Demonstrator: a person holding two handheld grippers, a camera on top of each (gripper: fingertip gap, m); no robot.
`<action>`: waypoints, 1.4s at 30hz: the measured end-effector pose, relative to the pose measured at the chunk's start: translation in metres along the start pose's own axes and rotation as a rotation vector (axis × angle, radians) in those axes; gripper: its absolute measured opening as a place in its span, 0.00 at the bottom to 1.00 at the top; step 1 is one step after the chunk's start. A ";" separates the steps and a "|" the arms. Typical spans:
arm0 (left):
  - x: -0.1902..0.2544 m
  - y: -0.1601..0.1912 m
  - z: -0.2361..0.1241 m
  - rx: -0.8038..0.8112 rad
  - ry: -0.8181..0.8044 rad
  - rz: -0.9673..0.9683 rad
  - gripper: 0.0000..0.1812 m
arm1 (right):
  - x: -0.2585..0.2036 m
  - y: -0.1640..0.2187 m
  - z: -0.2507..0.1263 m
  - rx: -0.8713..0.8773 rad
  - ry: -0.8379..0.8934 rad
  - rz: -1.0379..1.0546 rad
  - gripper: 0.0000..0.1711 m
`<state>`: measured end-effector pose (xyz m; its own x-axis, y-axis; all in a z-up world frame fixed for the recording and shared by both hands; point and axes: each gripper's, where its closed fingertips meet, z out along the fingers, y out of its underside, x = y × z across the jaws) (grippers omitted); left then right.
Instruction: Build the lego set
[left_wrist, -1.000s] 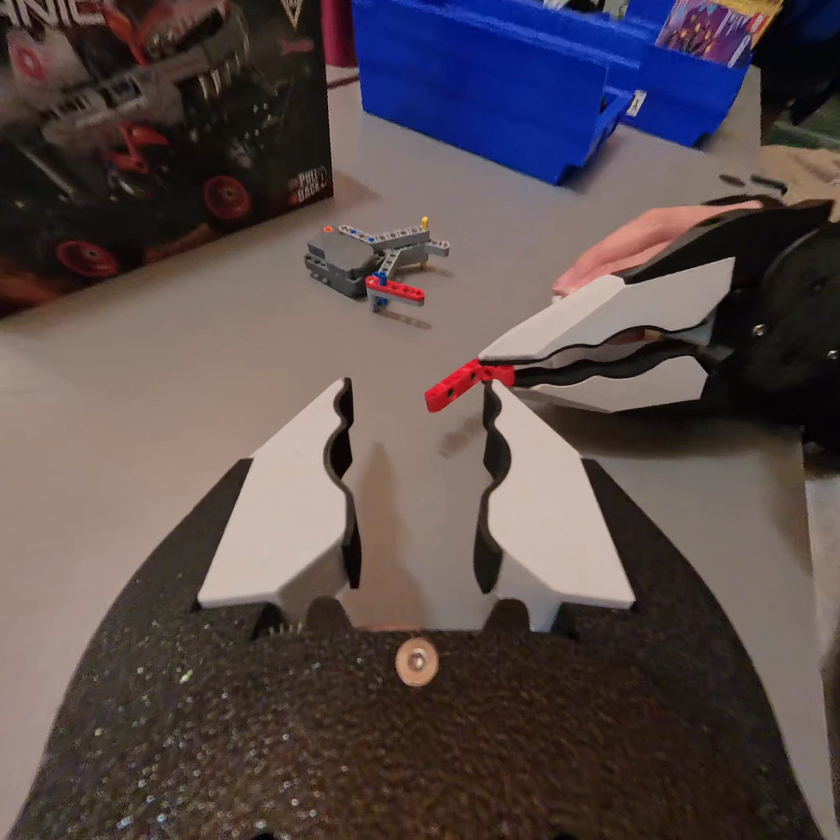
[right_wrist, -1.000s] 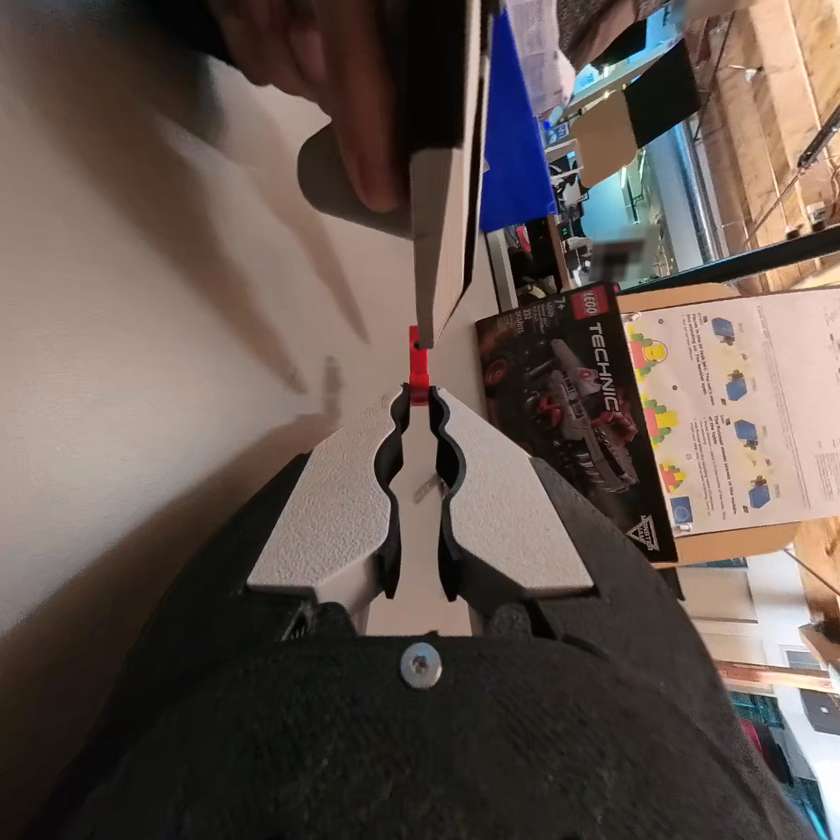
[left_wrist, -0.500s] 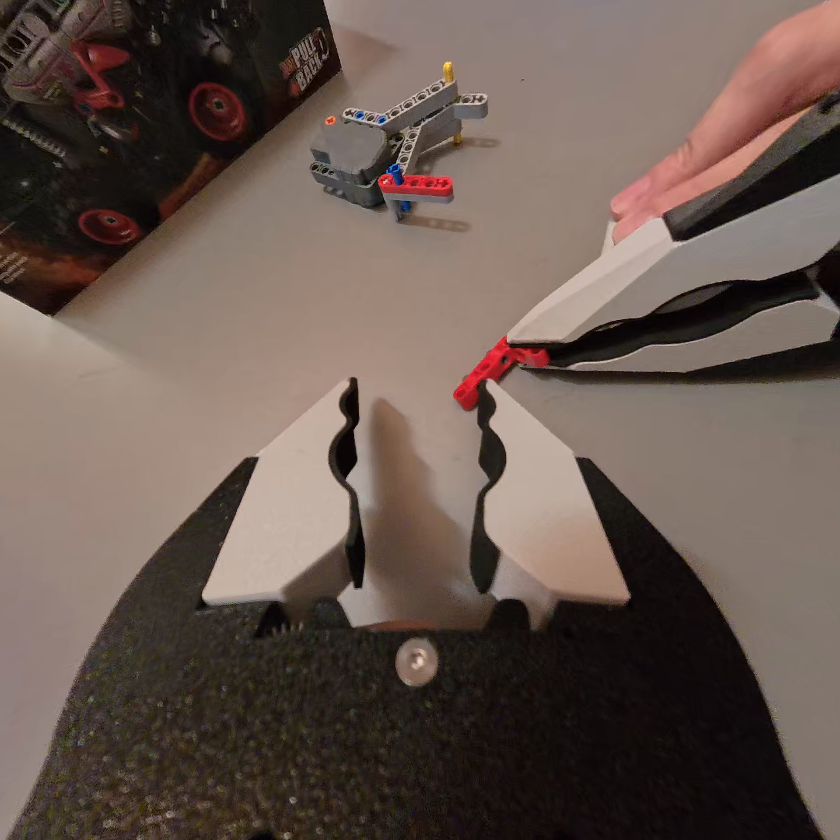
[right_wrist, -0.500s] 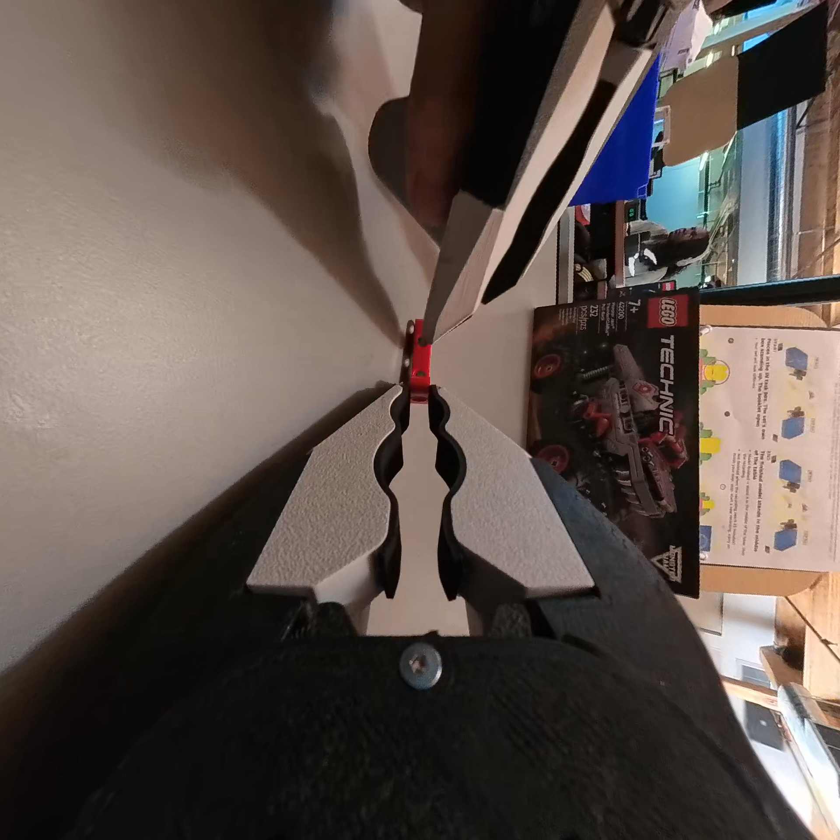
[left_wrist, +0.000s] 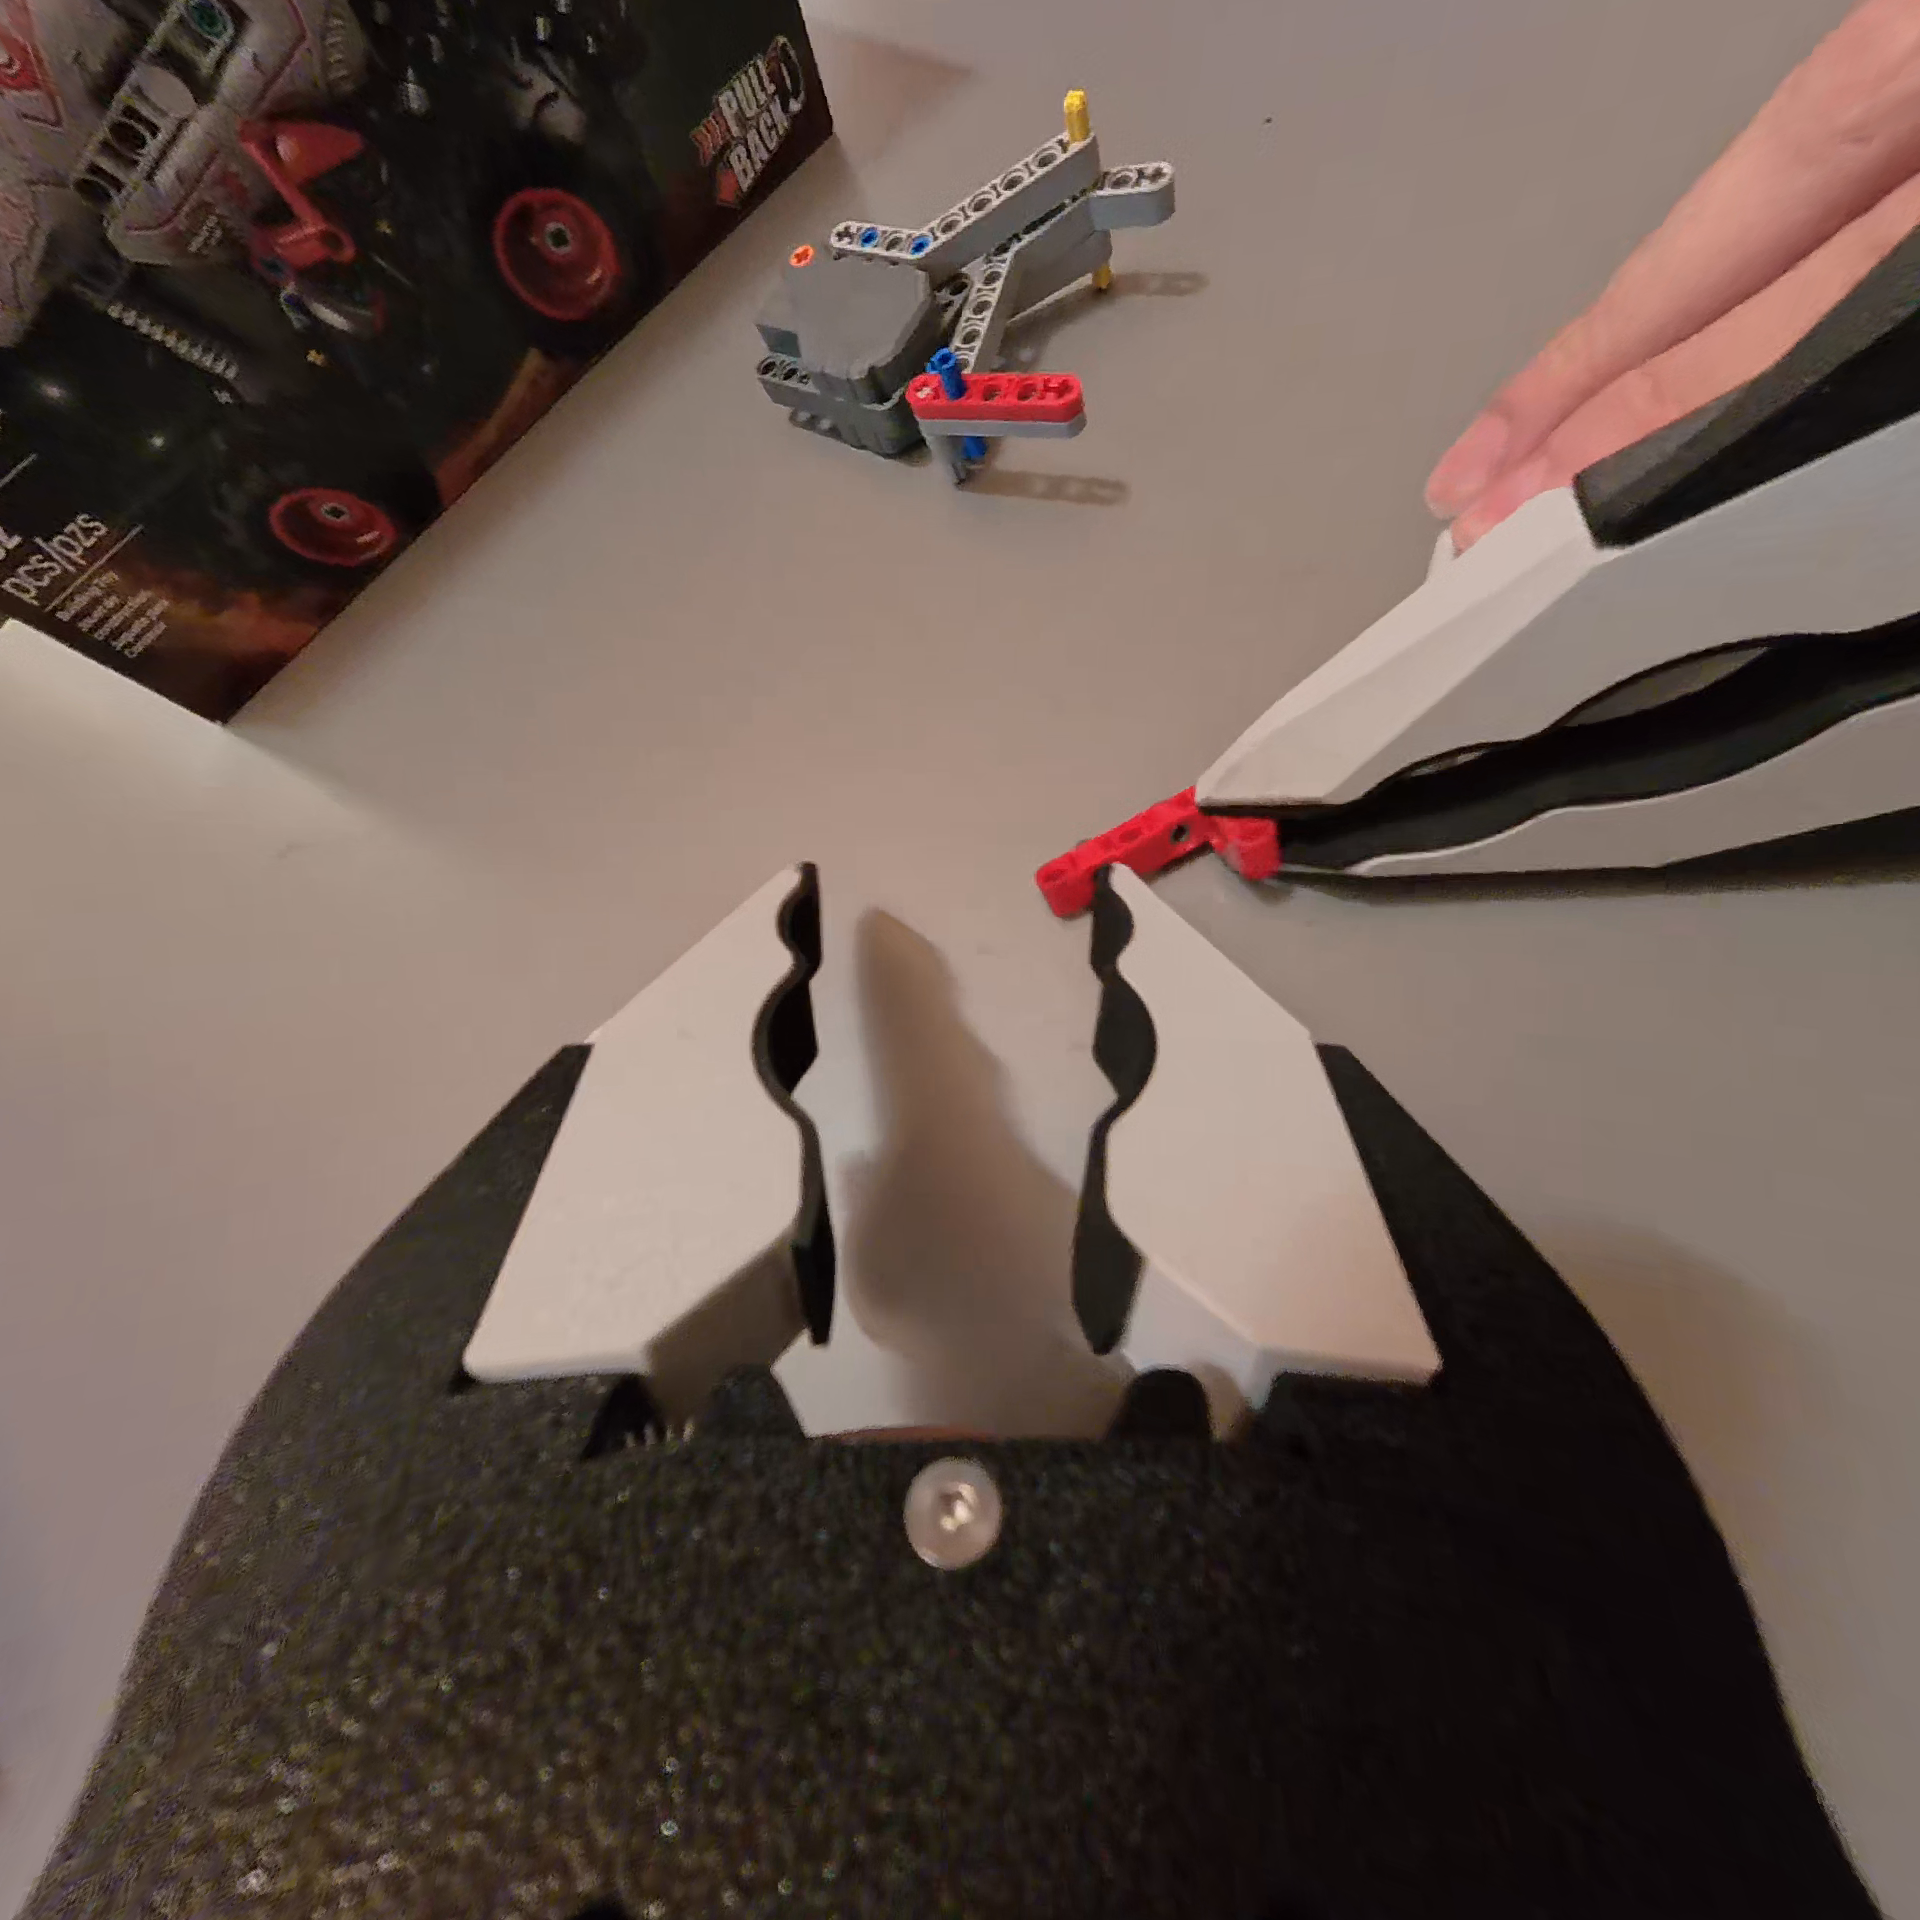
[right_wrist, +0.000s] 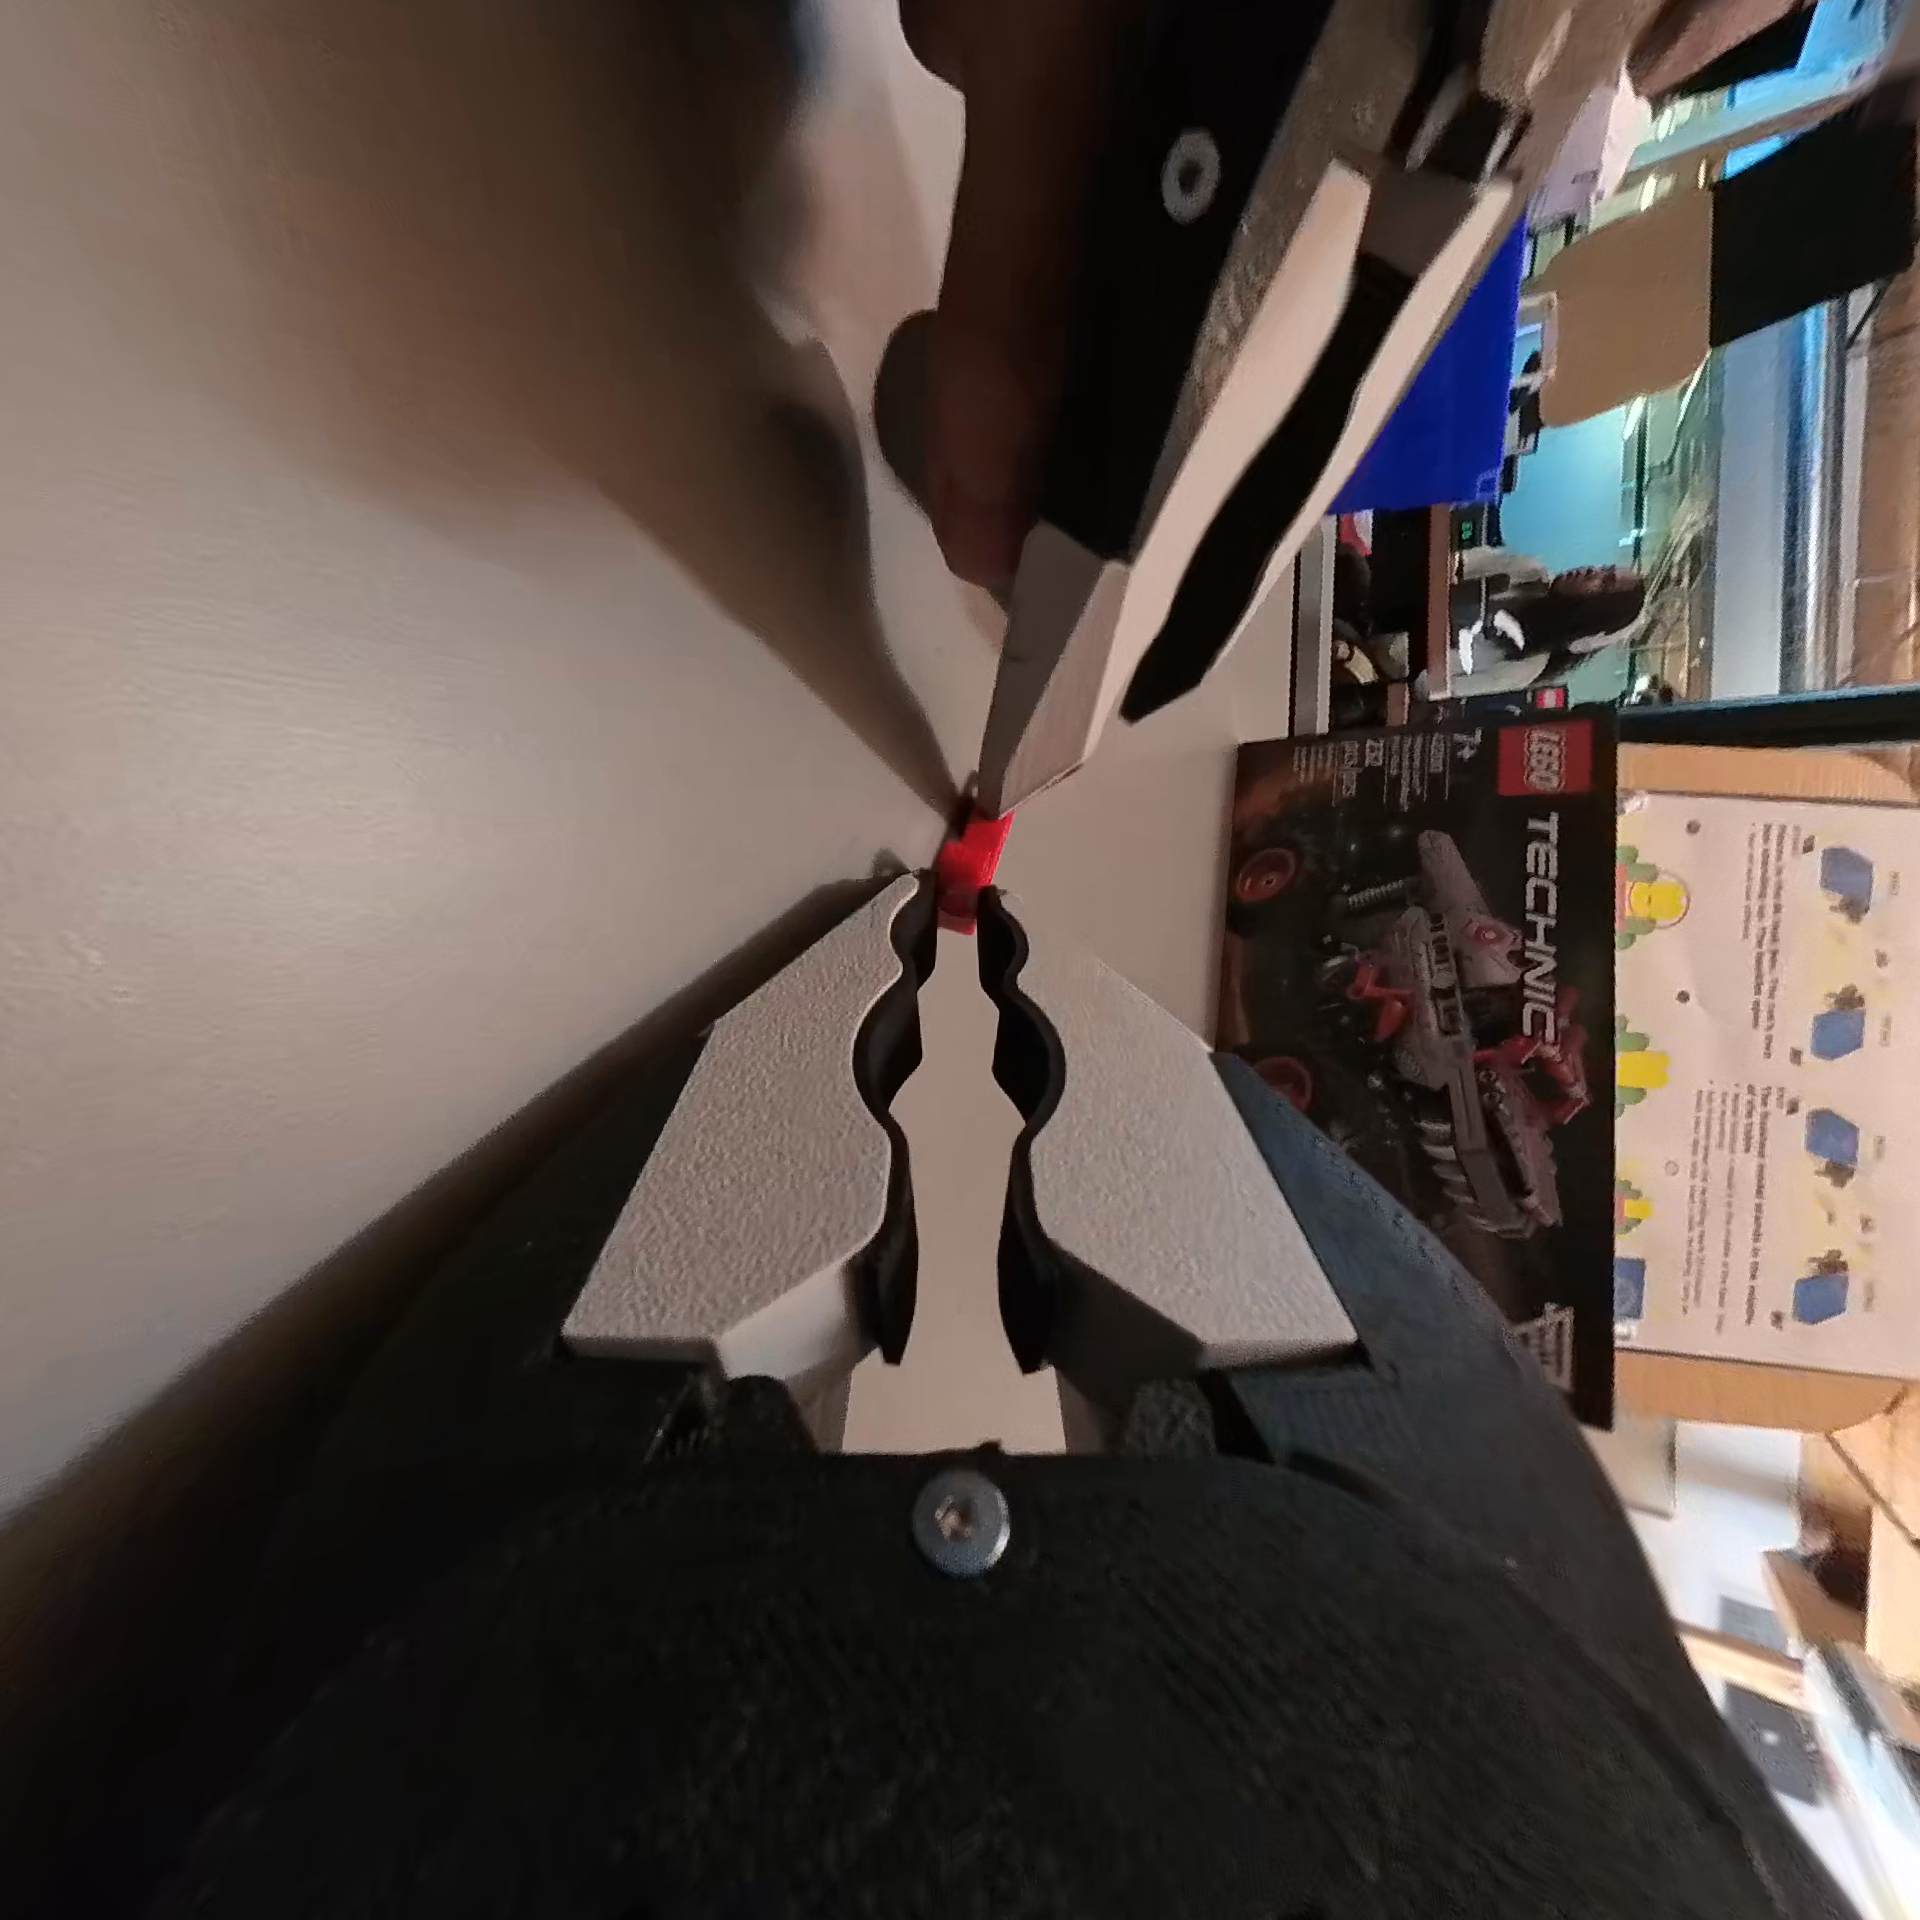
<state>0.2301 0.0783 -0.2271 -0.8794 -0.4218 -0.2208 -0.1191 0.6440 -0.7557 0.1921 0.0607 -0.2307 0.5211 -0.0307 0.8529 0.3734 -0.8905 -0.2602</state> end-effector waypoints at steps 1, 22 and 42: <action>0.005 0.000 0.000 -0.004 0.024 0.015 0.22 | 0.000 -0.002 0.000 0.002 0.007 -0.025 0.04; 0.021 -0.003 0.005 0.031 0.246 0.167 0.23 | 0.001 -0.006 -0.003 0.043 0.115 -0.240 0.04; 0.020 -0.017 -0.001 0.112 0.242 0.096 0.31 | 0.000 0.005 -0.006 0.117 -0.011 0.042 0.04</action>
<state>0.2143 0.0597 -0.2186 -0.9703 -0.1886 -0.1513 0.0101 0.5936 -0.8047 0.1900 0.0533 -0.2293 0.5465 -0.0617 0.8352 0.4375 -0.8294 -0.3475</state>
